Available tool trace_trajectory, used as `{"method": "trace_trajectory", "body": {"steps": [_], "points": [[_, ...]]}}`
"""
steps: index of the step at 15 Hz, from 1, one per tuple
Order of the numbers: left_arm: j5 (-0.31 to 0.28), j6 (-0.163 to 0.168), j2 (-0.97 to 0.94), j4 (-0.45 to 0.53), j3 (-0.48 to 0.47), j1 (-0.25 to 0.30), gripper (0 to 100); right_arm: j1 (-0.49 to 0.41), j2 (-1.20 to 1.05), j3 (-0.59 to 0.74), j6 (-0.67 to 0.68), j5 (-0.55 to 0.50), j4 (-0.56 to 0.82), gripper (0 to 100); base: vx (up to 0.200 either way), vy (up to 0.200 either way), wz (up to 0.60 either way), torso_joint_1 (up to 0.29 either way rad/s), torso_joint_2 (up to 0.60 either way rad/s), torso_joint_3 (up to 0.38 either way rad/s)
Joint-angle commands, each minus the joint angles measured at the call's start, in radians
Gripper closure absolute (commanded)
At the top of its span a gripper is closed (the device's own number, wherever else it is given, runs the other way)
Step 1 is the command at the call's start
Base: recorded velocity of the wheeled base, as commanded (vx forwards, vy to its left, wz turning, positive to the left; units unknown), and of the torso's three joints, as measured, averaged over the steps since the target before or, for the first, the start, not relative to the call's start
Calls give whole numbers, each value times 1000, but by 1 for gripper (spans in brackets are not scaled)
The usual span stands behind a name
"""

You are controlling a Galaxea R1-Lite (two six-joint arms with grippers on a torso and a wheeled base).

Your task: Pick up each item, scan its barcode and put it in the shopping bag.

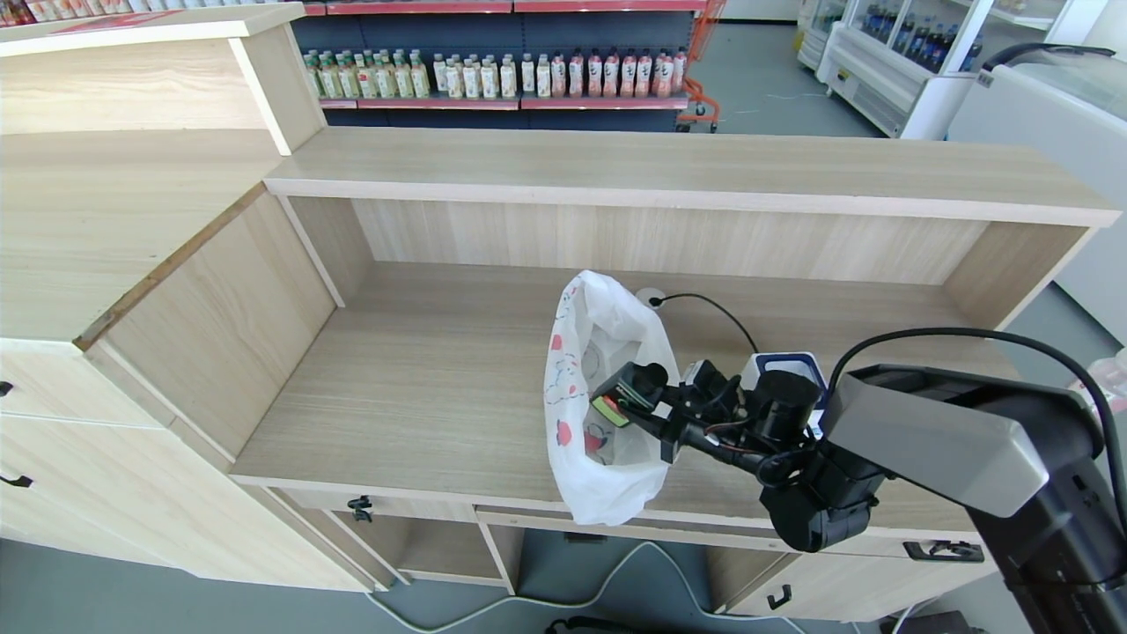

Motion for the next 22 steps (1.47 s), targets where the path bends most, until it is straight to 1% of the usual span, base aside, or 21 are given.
{"method": "trace_trajectory", "body": {"steps": [1, 6, 7, 11, 13, 15, 16, 17, 19, 20, 21, 22], "points": [[0, 0, 0, 0, 0, 0, 0, 7, 22, -51, 1, 1, -1, 100, 0, 0, 0, 0, 0, 0], [0, 0, 0, 0, 0, 0, 0, 16, 48, -57, -5, 1, -1, 100, 0, 0, 0, 0, 0, 0], [0, 0, 0, 0, 0, 0, 0, 16, 51, -54, -5, 1, -1, 0, 0, 0, 0, 0, 0, 0], [0, 0, 0, 0, 0, 0, 0, 16, 49, -59, -2, 1, -1, 0, 0, 0, 0, 0, 0, 0], [0, 0, 0, 0, 0, 0, 0, -1, 2, -36, 4, 1, -1, 0, 0, 0, 0, 0, 0, 0], [0, 0, 0, 0, 0, 0, 0, -24, -104, 72, 15, 1, -1, 0, 0, 0, 0, 0, 0, 0], [0, 0, 0, 0, 0, 0, 0, -59, -188, 142, 20, 1, -1, 0, 0, 0, 0, 0, 0, 0], [0, 0, 0, 0, 0, 0, 0, -71, -228, 173, 26, 1, -1, 0, 0, 0, 0, 0, 0, 0], [0, 0, 0, 0, 0, 0, 0, -133, -429, 354, 63, -2, -1, 0, 0, 0, 0, 0, 0, 0], [0, 0, 0, 0, 0, 0, 0, -176, -511, 449, 61, -2, -1, 0, 0, 0, 0, 0, 0, 0], [0, 0, 0, 0, 0, 0, 0, -232, -600, 573, 58, -3, -1, 0, 0, 0, 0, 0, 0, 0], [0, 0, 0, 0, 0, 0, 0, -266, -644, 635, 58, -2, -1, 0, 0, 0, 0, 0, 0, 0]]}}
